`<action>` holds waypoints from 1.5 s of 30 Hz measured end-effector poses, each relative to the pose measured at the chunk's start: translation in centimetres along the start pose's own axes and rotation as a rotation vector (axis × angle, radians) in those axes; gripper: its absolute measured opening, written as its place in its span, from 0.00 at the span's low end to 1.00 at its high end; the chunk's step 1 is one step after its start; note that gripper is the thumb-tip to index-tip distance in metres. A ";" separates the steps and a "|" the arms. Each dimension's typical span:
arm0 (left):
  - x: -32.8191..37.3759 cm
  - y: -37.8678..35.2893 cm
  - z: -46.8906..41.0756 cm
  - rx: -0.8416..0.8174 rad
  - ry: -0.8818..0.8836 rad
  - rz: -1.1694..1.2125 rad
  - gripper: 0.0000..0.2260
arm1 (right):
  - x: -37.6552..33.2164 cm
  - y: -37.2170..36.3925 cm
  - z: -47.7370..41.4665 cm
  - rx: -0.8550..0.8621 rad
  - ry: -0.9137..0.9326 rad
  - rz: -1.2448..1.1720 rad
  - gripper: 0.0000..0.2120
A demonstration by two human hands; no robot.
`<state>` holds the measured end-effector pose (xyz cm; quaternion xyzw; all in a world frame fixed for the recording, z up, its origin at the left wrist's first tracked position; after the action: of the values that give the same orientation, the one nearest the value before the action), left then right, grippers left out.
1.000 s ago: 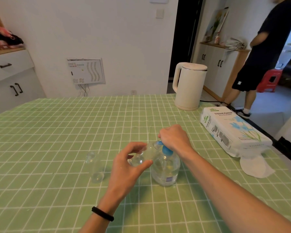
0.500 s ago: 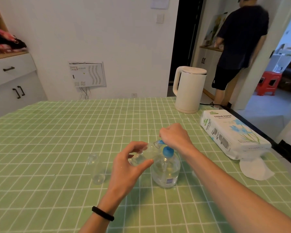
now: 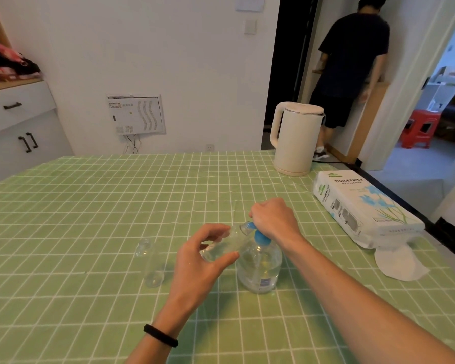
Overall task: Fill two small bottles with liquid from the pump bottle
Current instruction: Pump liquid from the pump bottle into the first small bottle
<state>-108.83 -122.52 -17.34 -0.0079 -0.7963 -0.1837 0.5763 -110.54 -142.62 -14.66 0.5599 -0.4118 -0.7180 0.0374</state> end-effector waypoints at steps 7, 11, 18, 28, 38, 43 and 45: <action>0.4 0.1 -0.2 -0.012 -0.014 0.021 0.20 | -1.7 0.7 -0.2 0.007 0.123 0.179 0.10; 0.7 0.1 -0.3 -0.010 -0.028 0.022 0.19 | -2.5 1.1 -0.2 0.034 0.155 0.239 0.26; -0.1 -0.2 -0.2 -0.009 0.009 0.012 0.21 | -0.8 0.1 -0.3 -0.016 0.084 0.150 0.12; -0.1 -0.2 -0.1 -0.004 0.020 0.007 0.20 | -0.7 -0.1 -0.4 -0.021 0.087 0.144 0.12; 0.9 0.2 -0.4 -0.008 -0.022 0.036 0.19 | -1.8 0.9 -0.8 0.036 0.124 0.090 0.21; 0.3 -0.2 -0.4 -0.015 -0.001 0.016 0.19 | -1.0 0.1 -0.6 -0.030 0.080 0.058 0.22; 0.1 -0.3 -0.2 -0.017 0.007 0.010 0.20 | -0.8 -0.3 -0.4 -0.051 0.091 0.053 0.22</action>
<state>-108.73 -122.88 -17.27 -0.0161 -0.7926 -0.1875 0.5799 -109.75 -142.25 -14.28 0.5799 -0.4060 -0.7007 0.0891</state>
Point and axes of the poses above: each hand's wrist, its own z-axis away from the middle knuckle, its own y-axis out of the back of the hand, x = y × z, the point moved 9 cm from there along -z, towards the middle knuckle, and after that the axes turned 9 degrees about y, right-handed, at the moved point
